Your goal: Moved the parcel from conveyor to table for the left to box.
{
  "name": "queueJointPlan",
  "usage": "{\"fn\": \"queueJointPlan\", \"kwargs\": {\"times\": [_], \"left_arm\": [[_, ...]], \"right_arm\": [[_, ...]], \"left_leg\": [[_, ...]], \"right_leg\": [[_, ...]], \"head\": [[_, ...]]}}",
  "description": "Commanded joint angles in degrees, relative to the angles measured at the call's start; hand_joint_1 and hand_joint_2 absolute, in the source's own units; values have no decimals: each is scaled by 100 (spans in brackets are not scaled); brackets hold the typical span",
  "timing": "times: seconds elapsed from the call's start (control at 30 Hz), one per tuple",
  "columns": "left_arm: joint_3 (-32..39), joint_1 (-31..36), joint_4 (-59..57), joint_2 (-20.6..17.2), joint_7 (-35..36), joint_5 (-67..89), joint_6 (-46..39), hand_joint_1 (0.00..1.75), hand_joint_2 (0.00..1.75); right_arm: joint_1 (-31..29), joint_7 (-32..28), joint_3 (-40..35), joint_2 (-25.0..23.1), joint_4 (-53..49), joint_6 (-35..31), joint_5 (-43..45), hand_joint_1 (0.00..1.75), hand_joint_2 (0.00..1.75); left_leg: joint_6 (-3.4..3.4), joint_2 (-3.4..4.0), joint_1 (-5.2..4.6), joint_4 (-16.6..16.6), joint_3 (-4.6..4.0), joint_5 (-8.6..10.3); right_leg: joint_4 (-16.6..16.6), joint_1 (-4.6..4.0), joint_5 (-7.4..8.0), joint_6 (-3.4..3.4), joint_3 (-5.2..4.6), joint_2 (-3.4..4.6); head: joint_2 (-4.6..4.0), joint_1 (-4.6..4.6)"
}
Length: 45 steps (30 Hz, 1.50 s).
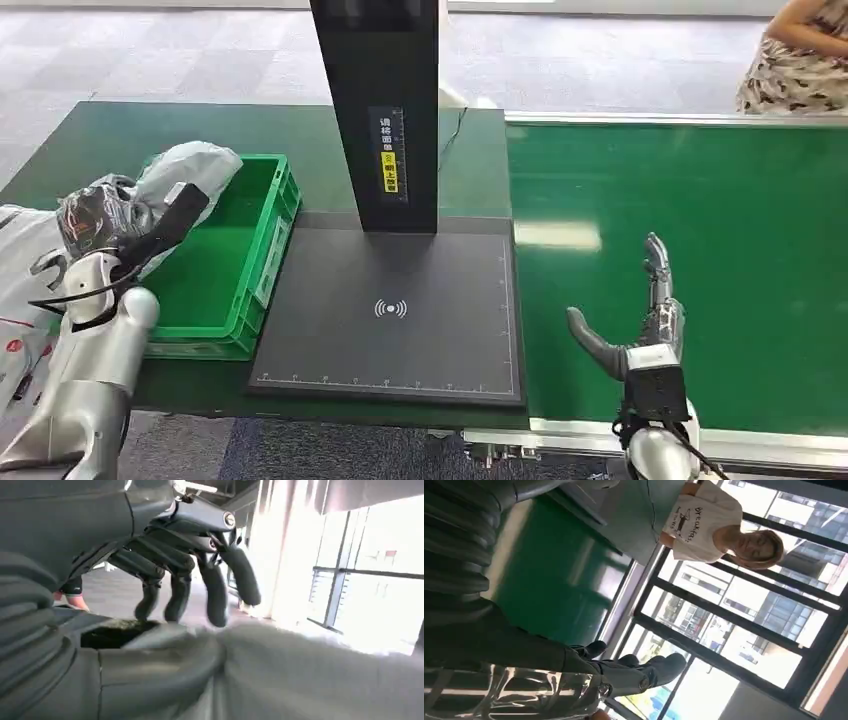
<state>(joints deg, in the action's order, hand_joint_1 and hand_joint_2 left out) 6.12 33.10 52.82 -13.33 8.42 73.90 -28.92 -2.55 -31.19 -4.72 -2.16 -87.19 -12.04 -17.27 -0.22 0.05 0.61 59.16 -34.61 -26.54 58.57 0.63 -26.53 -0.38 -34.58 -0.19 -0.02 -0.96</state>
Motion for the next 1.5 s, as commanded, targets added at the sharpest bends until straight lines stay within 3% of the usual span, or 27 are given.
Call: {"fn": "queueJointPlan", "kwargs": {"times": [0.03, 0.17, 0.23, 0.27, 0.4, 0.47, 0.57, 0.63, 0.67, 0.7, 0.8, 0.83, 0.97, 1.2, 1.5], "left_arm": [[-142, 333, -849, -7, -288, -298, -203, 0, 175], [-261, 117, -321, 2, -297, -446, -390, 0, 175], [-255, -195, 412, 93, -1198, -1455, -946, 0, 175], [-283, -346, 663, 113, -1317, -1643, -951, 0, 175], [-547, -1349, 2453, 407, -2870, -4117, -798, 0, 175], [-654, -1789, 3347, 770, -3854, -5298, -783, 0, 175], [-654, -1789, 3347, 770, -3854, -5298, -783, 0, 175], [-890, -2053, 3854, 1014, -4121, -5402, -824, 0, 175], [-1691, -2363, 4181, 1102, -4045, -6348, 325, 0, 175], [-1762, -2405, 4117, 1176, -4096, -6670, 693, 0, 175], [-1762, -2414, 3884, 1413, -3981, -7045, 1255, 0, 175], [-1794, -2399, 3708, 1481, -3818, -7444, 1814, 0, 175], [-1953, -2376, 3061, 1628, -3741, -7721, 2583, 0, 175], [-2031, -2444, 2430, 2009, -3726, -7713, 2613, 0, 175], [-2357, -2480, 2324, 1817, -3699, -7648, 3107, 0, 175]], "right_arm": [[-71, 21, -35, -58, 354, 2, 37, 0, 175], [7, 21, -24, -73, 283, -16, 36, 0, 175], [127, 18, 23, -80, 194, -42, 37, 0, 175], [181, 9, 37, -81, 155, -63, 38, 0, 175], [323, -84, 97, -46, 117, -154, 90, 0, 175], [317, -128, 90, -19, 146, -160, 138, 0, 175], [317, -128, 90, -19, 146, -160, 138, 0, 175], [254, -137, 57, -12, 191, -158, 159, 0, 175], [128, -144, -2, 29, 243, -124, 209, 0, 175], [125, -166, -38, 34, 212, 20, 290, 0, 175], [50, -162, -116, 15, 146, 342, 445, 0, 175], [-29, -126, -193, 31, 160, 647, 593, 0, 175], [-208, -15, -387, 8, 336, 1480, 1047, 0, 175], [-166, 271, -712, 140, 404, 2266, 1185, 0, 175], [-333, 312, -866, 293, 652, 2609, 1241, 0, 175]], "left_leg": [[2, -5, 1, -14, 21, 2], [0, -9, 3, -12, 18, 1], [0, -5, 1, -4, 6, 0], [1, -9, 3, -15, 20, 0], [2, -3, -1, -10, 14, -3], [5, -7, -2, -17, 23, -5], [5, -7, -2, -17, 23, -5], [5, -8, -2, -14, 19, -5], [10, -11, -4, -8, 16, -13], [6, -4, -8, -4, 7, -11], [11, -3, -9, -2, 0, -14], [11, 0, -9, -3, 2, -15], [10, 1, -7, -8, 13, -13], [12, -2, -6, -15, 23, -12], [12, 0, -6, -13, 19, -11]], "right_leg": [[-17, -2, 1, 0, 24, -4], [-15, -3, -1, -1, 22, -7], [-7, -1, -1, -1, 8, -4], [-19, -3, -1, -1, 24, -8], [-13, 0, -3, 2, 14, -2], [-23, 1, -5, 4, 27, -5], [-23, 1, -5, 4, 27, -5], [-20, 1, -5, 4, 23, -6], [-28, 5, -6, 9, 26, -9], [-19, 9, -7, 10, 11, -2], [-17, 10, -7, 10, 8, -4], [-18, 9, -6, 9, 8, 0], [-21, 8, -4, 8, 18, 1], [-25, 10, -3, 5, 27, -2], [-25, 7, -2, 6, 24, 0]], "head": [[0, 0], [0, -2], [0, -2], [0, -2], [0, -2], [0, 0], [0, 0], [0, 0], [2, 0], [0, 0], [0, -4], [2, 0], [2, -2], [0, -2], [0, -2]]}}
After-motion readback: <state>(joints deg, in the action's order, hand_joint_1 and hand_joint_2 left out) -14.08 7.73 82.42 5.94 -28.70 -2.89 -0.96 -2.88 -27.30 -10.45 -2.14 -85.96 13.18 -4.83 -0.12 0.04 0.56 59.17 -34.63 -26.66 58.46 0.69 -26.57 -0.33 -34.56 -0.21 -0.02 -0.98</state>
